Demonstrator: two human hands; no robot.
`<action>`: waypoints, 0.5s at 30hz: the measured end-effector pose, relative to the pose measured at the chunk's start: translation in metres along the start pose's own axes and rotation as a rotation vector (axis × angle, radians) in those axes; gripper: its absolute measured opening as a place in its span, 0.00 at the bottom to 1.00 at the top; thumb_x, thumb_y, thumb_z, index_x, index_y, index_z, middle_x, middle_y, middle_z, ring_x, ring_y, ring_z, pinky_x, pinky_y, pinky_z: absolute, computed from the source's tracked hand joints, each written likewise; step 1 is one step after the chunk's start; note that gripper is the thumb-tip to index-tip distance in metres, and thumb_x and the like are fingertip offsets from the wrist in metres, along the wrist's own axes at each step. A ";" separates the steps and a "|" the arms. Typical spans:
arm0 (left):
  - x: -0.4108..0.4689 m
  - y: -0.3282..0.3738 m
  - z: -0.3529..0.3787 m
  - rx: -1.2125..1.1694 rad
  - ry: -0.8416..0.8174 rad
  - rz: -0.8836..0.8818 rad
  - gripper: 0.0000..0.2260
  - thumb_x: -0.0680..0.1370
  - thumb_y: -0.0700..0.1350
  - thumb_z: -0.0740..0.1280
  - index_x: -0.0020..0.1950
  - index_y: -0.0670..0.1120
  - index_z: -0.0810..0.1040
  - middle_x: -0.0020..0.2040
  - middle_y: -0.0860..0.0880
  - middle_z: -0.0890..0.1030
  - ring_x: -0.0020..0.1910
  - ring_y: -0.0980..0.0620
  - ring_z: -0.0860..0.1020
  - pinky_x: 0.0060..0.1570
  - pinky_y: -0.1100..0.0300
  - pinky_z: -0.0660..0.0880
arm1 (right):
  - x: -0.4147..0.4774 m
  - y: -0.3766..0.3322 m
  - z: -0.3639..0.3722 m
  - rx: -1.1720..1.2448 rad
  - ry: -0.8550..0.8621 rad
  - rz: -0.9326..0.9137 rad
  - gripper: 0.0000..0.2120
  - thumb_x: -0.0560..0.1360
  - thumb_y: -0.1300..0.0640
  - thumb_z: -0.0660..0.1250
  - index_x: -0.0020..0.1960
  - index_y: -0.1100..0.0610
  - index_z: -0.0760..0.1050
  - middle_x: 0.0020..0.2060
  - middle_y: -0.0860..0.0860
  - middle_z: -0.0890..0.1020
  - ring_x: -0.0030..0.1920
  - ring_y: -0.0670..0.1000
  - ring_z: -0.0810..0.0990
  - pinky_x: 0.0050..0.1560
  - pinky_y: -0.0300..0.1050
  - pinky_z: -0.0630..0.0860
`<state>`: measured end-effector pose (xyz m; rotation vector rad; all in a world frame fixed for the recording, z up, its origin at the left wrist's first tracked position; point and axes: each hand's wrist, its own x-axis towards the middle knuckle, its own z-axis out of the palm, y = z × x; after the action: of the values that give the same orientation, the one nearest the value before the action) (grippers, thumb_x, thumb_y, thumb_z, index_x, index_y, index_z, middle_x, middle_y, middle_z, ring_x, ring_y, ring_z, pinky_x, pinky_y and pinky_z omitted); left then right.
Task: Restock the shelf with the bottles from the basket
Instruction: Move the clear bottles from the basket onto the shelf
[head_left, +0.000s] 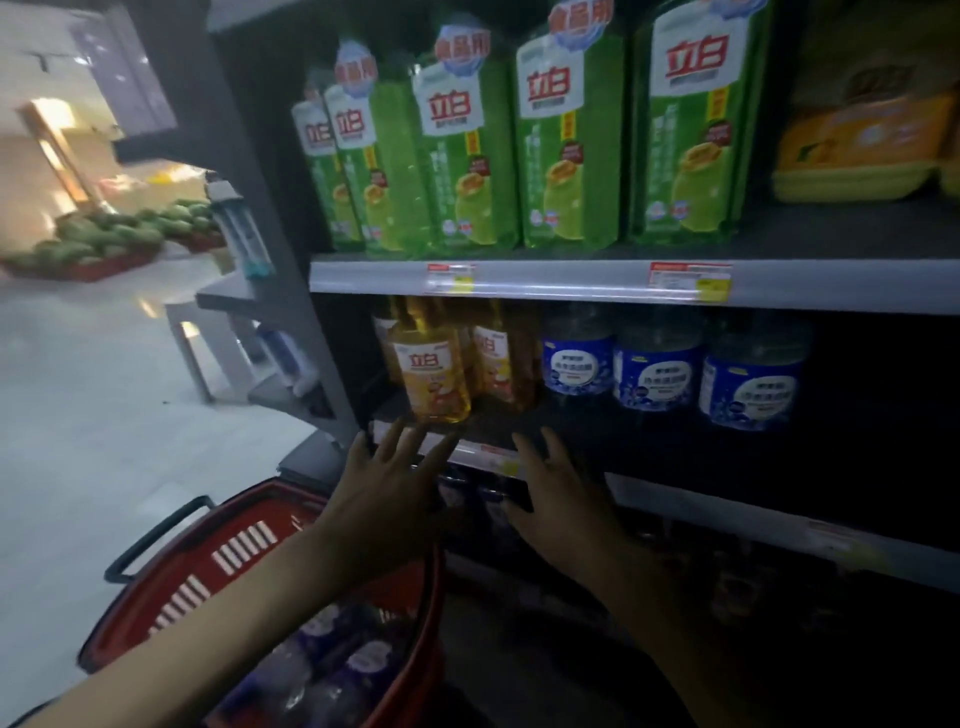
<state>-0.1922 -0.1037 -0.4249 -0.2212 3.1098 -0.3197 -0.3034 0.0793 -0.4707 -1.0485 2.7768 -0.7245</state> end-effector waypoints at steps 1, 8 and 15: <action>-0.007 -0.011 0.011 -0.003 -0.023 0.000 0.51 0.66 0.81 0.31 0.84 0.58 0.39 0.84 0.48 0.40 0.84 0.43 0.41 0.80 0.36 0.45 | 0.002 -0.003 0.008 -0.027 -0.025 -0.006 0.39 0.80 0.42 0.65 0.82 0.47 0.47 0.82 0.53 0.47 0.80 0.61 0.50 0.78 0.60 0.57; -0.060 -0.070 0.136 0.016 -0.194 -0.083 0.32 0.74 0.68 0.58 0.70 0.51 0.79 0.66 0.42 0.82 0.63 0.36 0.82 0.53 0.34 0.80 | 0.004 -0.038 0.076 -0.324 -0.301 -0.238 0.36 0.80 0.42 0.64 0.81 0.52 0.52 0.80 0.60 0.49 0.79 0.66 0.47 0.79 0.64 0.47; -0.107 -0.086 0.222 -0.202 -0.298 -0.192 0.40 0.74 0.77 0.45 0.77 0.58 0.73 0.78 0.44 0.71 0.71 0.39 0.76 0.63 0.39 0.76 | -0.002 -0.046 0.157 -0.413 -0.500 -0.493 0.28 0.81 0.50 0.60 0.80 0.49 0.58 0.79 0.60 0.57 0.79 0.64 0.52 0.79 0.61 0.49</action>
<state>-0.0690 -0.2172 -0.6255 -0.5200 2.8259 0.0281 -0.2364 -0.0127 -0.5887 -1.7354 2.2854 0.1088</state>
